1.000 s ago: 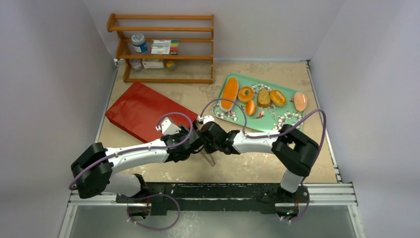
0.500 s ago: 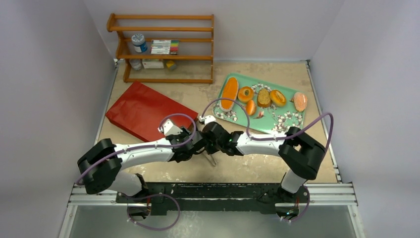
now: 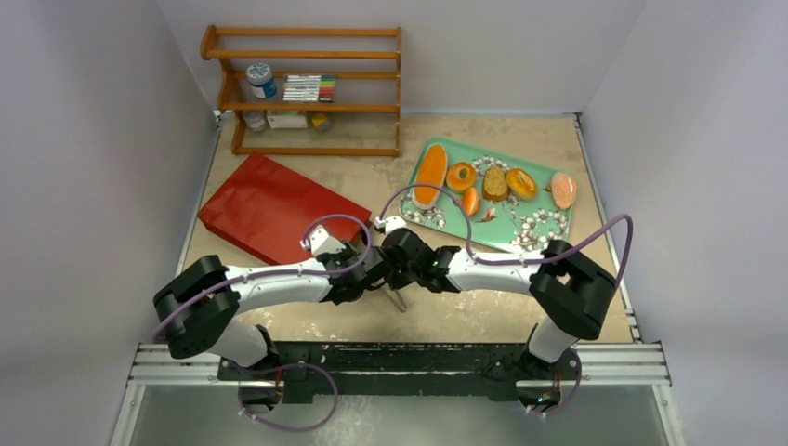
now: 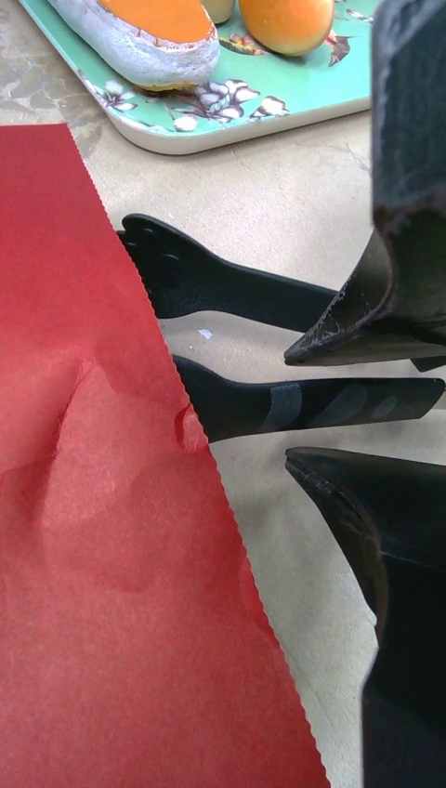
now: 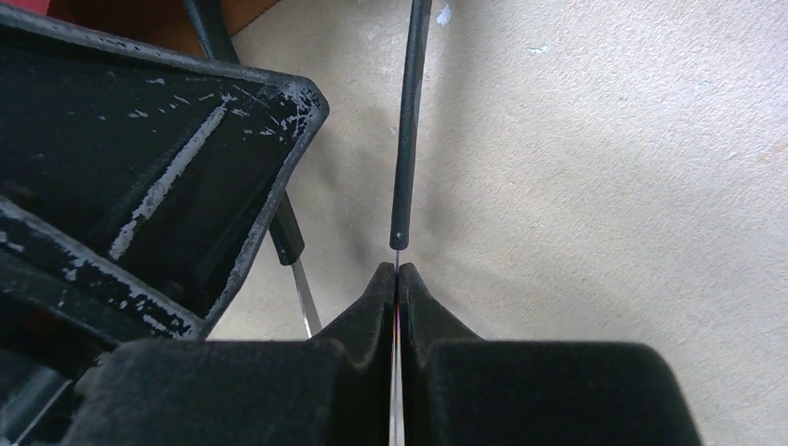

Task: Take the fake bread out of the paper bag
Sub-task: Adjust the clamp at the center of the board.

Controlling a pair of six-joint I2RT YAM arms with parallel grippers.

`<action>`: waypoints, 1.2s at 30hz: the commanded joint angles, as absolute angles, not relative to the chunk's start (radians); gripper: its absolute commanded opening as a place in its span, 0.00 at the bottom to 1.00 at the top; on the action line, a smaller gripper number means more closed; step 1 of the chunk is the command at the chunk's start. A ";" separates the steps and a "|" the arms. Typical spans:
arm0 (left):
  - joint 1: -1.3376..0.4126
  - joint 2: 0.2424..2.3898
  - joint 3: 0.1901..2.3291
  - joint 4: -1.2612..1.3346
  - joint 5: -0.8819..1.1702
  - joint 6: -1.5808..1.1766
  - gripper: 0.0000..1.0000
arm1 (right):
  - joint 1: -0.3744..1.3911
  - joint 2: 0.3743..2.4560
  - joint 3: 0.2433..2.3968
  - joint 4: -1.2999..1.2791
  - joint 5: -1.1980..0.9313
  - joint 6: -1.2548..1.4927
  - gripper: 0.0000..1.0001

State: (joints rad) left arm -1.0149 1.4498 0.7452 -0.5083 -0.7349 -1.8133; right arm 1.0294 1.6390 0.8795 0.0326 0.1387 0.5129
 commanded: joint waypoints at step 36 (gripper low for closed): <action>-1.037 1.471 0.777 -0.388 -0.669 -1.643 0.00 | 1.024 1.770 1.120 0.025 0.219 0.547 0.30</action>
